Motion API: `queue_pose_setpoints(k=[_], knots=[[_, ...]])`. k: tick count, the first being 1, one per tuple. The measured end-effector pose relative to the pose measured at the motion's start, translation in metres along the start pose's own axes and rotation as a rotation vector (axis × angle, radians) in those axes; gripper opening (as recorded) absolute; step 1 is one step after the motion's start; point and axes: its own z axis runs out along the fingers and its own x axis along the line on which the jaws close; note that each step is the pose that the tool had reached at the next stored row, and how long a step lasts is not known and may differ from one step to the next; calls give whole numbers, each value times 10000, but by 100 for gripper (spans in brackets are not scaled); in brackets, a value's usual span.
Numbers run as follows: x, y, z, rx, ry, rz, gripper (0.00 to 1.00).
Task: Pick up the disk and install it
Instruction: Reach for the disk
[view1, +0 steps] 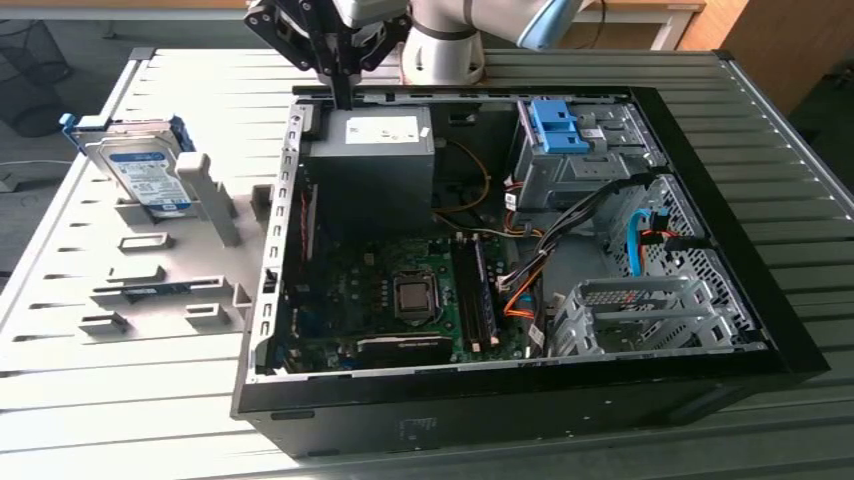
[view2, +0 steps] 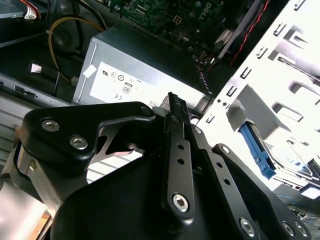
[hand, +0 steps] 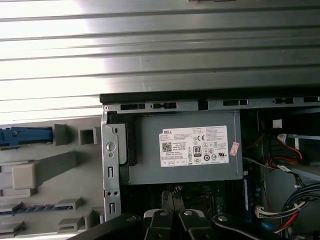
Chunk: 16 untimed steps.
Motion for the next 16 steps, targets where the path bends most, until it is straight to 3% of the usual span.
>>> queue_pose_setpoints(k=[16], knots=[[74, 7, 1, 0, 0, 1, 11]])
